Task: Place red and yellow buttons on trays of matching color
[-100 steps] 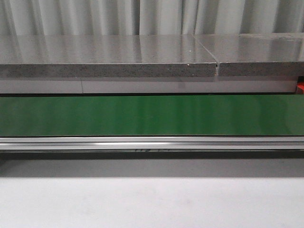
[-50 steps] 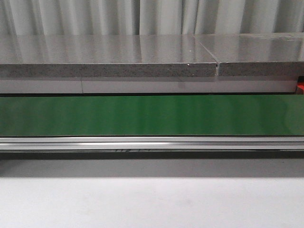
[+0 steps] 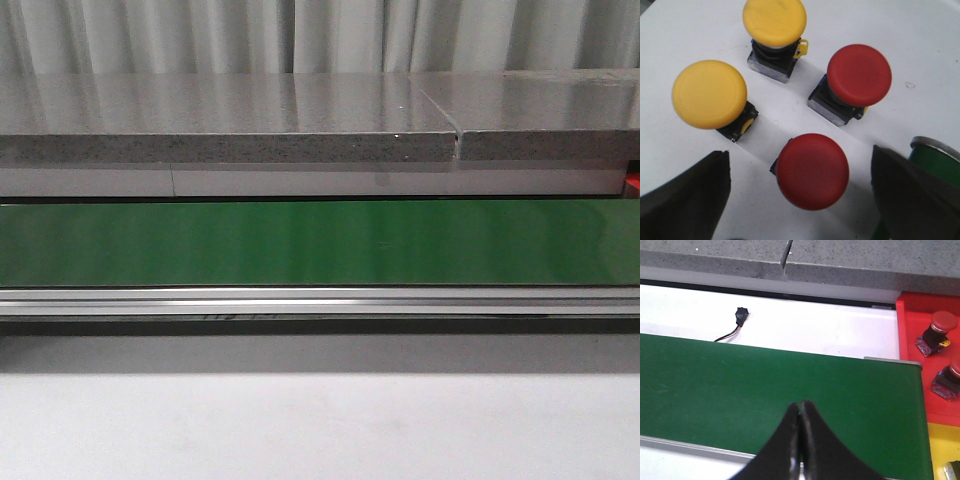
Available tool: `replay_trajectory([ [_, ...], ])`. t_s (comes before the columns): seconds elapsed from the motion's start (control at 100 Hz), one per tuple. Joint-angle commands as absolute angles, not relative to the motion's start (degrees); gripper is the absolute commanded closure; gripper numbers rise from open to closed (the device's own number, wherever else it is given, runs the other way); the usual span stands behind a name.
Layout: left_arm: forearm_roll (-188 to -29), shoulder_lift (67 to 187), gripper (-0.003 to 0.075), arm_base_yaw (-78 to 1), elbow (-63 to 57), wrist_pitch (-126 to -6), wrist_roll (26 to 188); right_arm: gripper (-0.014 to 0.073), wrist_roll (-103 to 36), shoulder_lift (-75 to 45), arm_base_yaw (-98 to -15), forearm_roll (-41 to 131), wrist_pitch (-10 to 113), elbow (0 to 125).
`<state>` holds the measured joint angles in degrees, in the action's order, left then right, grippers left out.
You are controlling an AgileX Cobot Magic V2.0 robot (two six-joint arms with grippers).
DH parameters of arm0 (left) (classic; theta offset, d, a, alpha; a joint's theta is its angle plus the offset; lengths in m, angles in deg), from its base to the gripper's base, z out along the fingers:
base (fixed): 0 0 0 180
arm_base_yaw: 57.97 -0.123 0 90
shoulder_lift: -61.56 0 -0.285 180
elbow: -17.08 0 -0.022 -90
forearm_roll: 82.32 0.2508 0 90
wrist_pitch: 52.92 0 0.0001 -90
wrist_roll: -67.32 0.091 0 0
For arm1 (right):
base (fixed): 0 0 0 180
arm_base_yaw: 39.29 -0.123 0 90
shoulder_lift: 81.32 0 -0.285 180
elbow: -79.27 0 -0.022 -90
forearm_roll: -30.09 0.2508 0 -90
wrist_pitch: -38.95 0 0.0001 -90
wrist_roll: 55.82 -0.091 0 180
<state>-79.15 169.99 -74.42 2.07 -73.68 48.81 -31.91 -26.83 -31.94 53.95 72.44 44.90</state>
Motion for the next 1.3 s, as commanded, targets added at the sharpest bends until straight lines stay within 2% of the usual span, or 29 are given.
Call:
replay_trajectory([
  [0.0, -79.1, 168.8, 0.0155, -74.5, 4.5, -70.4, 48.7, 0.0661, -31.2, -27.4, -32.1, 54.9, 69.3, 46.3],
  [0.4, -79.0, 172.3, 0.0164, -74.5, 7.5, -72.4, 48.7, 0.0661, -31.2, -27.4, -32.1, 54.9, 69.3, 46.3],
  [0.5, -79.0, 172.3, 0.0239, -74.5, 7.5, -72.5, 48.7, 0.0661, -31.2, -27.4, -32.1, 54.9, 69.3, 46.3],
  [0.76, -79.0, 171.8, 0.0583, -74.5, 7.7, -74.8, 48.7, 0.0661, -31.2, -27.4, -32.1, 54.9, 69.3, 46.3],
  [0.9, -79.0, 169.4, 0.0708, -74.2, 7.6, -75.3, 48.8, 0.0661, -31.2, -27.4, -32.1, 54.9, 69.3, 46.3],
  [0.95, -79.0, 167.9, 0.0739, -74.2, 7.6, -75.4, 48.8, 0.0661, -31.2, -27.4, -32.1, 54.9, 69.3, 46.3],
  [1.29, -79.0, 154.0, 0.0739, -70.1, 7.6, -81.7, 52.7, 0.0661, -31.2, -27.4, -32.1, 54.9, 69.3, 46.3],
])
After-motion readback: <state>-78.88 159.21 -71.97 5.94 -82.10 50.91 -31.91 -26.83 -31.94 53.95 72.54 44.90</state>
